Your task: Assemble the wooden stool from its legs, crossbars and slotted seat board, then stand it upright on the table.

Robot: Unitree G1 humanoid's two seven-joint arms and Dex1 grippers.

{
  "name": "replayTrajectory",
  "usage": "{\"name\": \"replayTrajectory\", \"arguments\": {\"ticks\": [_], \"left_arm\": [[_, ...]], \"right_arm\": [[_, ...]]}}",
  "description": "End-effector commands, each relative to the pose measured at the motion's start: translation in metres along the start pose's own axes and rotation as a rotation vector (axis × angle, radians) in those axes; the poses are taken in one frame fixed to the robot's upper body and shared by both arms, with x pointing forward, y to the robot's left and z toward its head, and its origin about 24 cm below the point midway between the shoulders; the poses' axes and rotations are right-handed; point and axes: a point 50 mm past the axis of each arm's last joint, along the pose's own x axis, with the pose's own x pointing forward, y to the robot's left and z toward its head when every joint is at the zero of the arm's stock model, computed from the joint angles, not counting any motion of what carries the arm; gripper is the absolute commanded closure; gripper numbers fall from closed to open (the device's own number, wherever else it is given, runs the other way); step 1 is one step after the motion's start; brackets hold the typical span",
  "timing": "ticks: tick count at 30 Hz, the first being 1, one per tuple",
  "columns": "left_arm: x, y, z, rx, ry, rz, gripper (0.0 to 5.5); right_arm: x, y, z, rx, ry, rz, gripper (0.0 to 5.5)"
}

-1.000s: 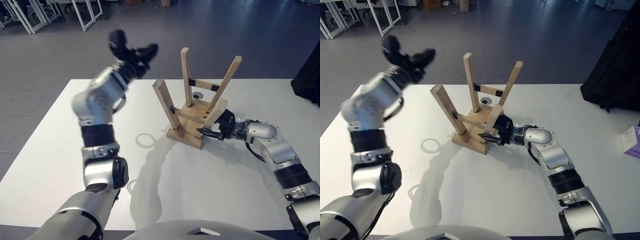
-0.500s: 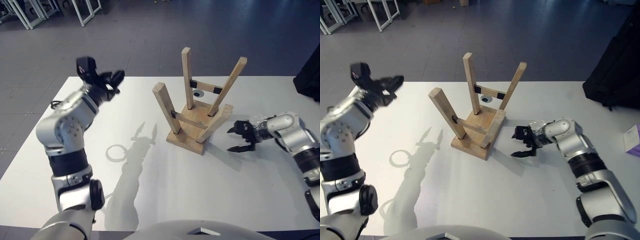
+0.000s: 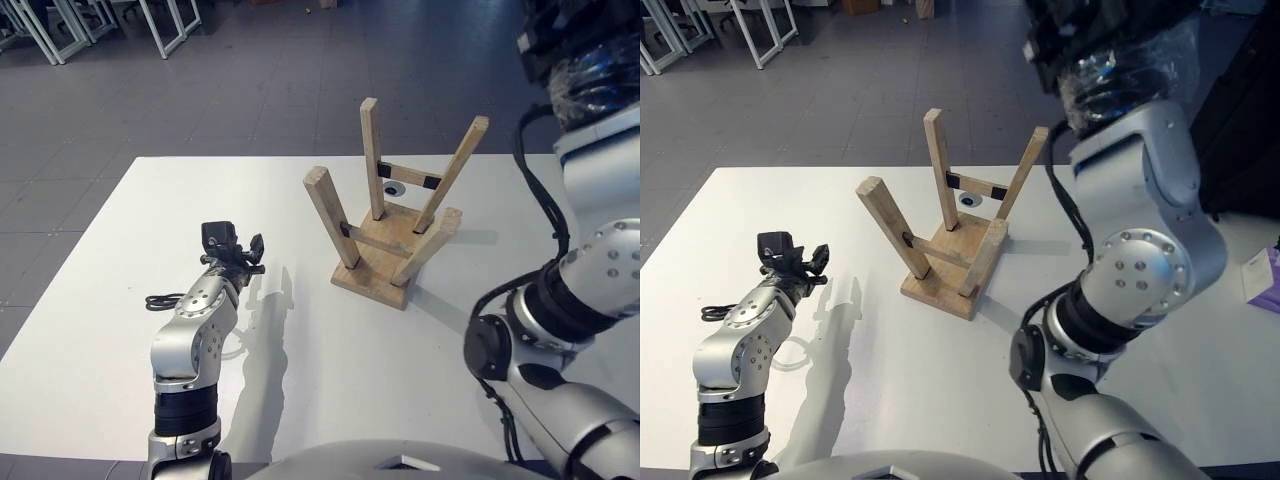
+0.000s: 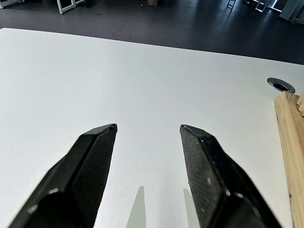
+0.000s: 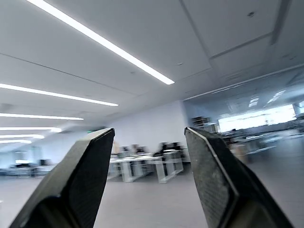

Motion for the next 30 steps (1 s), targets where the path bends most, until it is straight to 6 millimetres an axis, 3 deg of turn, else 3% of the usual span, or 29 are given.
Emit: {"name": "replayTrajectory", "arguments": {"ticks": [1, 2, 4, 6, 8, 11, 13, 15, 17, 21, 23, 25, 28, 30], "left_arm": [[0.002, -0.001, 0.008, 0.012, -0.021, -0.012, 3.04], [0.004, -0.002, 0.01, 0.015, -0.025, -0.02, 3.04], [0.007, -0.004, 0.016, 0.021, -0.035, -0.032, 3.04], [0.008, -0.004, 0.019, 0.027, -0.039, -0.039, 3.04], [0.009, -0.004, 0.02, 0.028, -0.039, -0.039, 3.04], [0.007, -0.003, 0.018, 0.019, -0.036, -0.026, 3.04], [0.002, -0.001, 0.013, 0.008, -0.029, -0.007, 3.04], [-0.001, 0.001, 0.009, 0.0, -0.022, 0.005, 3.04], [-0.003, 0.002, 0.006, -0.004, -0.017, 0.014, 3.04], [-0.004, 0.003, 0.005, -0.005, -0.012, 0.015, 3.04], [-0.004, 0.003, 0.004, -0.002, -0.01, 0.013, 3.04], [-0.003, 0.004, 0.005, 0.003, -0.007, 0.009, 3.04], [-0.001, 0.006, 0.008, 0.009, -0.011, 0.01, 3.04], [0.0, 0.007, 0.008, 0.009, -0.016, 0.016, 3.04]], "right_arm": [[-0.069, -0.021, -0.091, 0.042, 0.504, -0.151, 2.79], [-0.094, -0.025, -0.113, 0.039, 0.626, -0.195, 2.79], [-0.119, -0.027, -0.135, 0.032, 0.729, -0.229, 2.79], [-0.106, -0.022, -0.134, 0.024, 0.662, -0.209, 2.79], [-0.085, -0.02, -0.122, 0.009, 0.539, -0.194, 2.79], [-0.049, -0.027, -0.075, -0.012, 0.294, -0.181, 2.79], [-0.039, -0.039, -0.048, -0.055, 0.219, -0.177, 2.79], [-0.044, -0.06, -0.037, -0.132, 0.244, -0.218, 2.79], [-0.057, -0.078, -0.044, -0.209, 0.337, -0.242, 2.79], [-0.099, -0.089, -0.093, -0.41, 0.69, -0.146, 2.79], [-0.102, -0.075, -0.111, -0.43, 0.737, -0.048, 2.79], [-0.093, -0.044, -0.123, -0.382, 0.708, 0.089, 2.79], [-0.082, -0.003, -0.126, -0.29, 0.634, 0.238, 2.79], [-0.08, 0.005, -0.126, -0.27, 0.623, 0.268, 2.79]]}}
